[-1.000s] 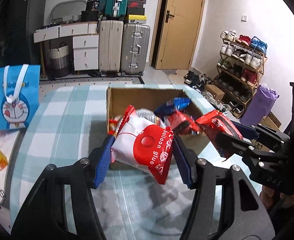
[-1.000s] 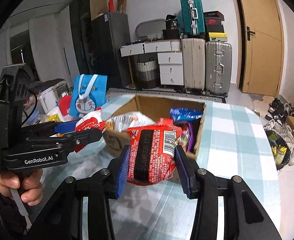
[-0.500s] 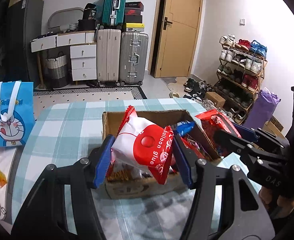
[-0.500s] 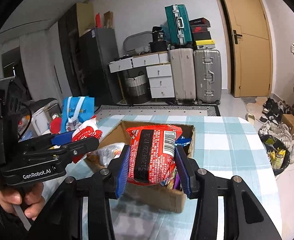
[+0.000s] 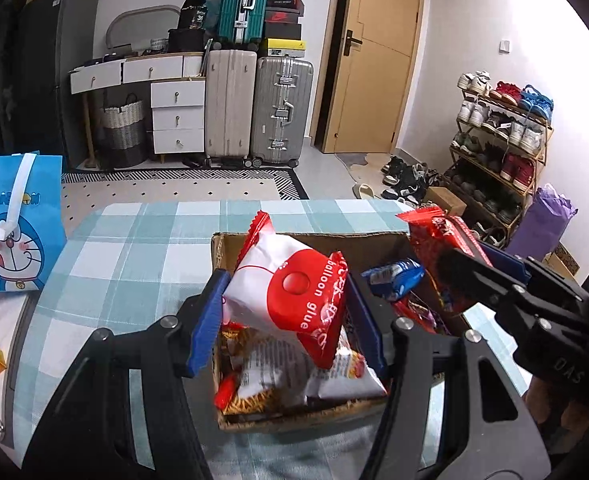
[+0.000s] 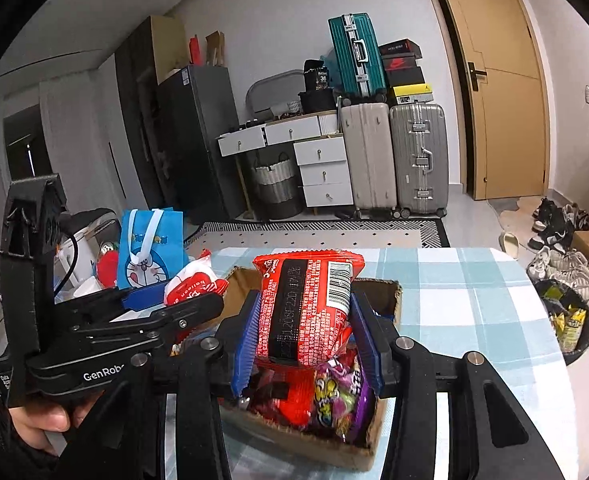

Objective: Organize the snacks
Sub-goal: 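Carry both packs over the box and lower them inside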

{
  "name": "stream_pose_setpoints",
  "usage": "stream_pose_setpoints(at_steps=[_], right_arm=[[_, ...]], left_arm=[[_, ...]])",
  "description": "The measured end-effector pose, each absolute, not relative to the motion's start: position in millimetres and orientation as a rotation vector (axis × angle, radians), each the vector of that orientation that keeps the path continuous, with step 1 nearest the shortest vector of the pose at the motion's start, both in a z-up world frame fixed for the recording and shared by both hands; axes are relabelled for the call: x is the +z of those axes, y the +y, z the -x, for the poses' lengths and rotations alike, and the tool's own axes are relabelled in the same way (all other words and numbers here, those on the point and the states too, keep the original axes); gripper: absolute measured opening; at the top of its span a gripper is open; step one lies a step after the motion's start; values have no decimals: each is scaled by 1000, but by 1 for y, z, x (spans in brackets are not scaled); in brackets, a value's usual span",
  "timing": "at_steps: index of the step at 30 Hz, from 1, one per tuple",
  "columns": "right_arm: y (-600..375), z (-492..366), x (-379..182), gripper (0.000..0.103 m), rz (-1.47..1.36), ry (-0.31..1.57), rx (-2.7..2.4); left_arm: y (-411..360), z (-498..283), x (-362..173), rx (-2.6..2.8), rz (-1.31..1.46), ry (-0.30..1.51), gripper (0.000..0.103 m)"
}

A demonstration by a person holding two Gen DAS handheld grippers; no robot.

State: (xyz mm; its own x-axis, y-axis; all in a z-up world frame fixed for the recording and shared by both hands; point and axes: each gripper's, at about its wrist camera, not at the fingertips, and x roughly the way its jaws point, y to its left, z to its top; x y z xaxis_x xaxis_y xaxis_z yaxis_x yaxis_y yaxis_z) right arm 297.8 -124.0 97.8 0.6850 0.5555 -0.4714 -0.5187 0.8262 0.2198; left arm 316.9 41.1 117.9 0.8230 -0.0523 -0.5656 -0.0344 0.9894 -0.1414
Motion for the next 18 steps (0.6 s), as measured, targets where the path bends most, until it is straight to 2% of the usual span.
stream_pose_setpoints(at_steps=[18], right_arm=[[-99,-347,76,45,-60,625,625]], left_arm=[[47,-357,86,-3,155,635,56]])
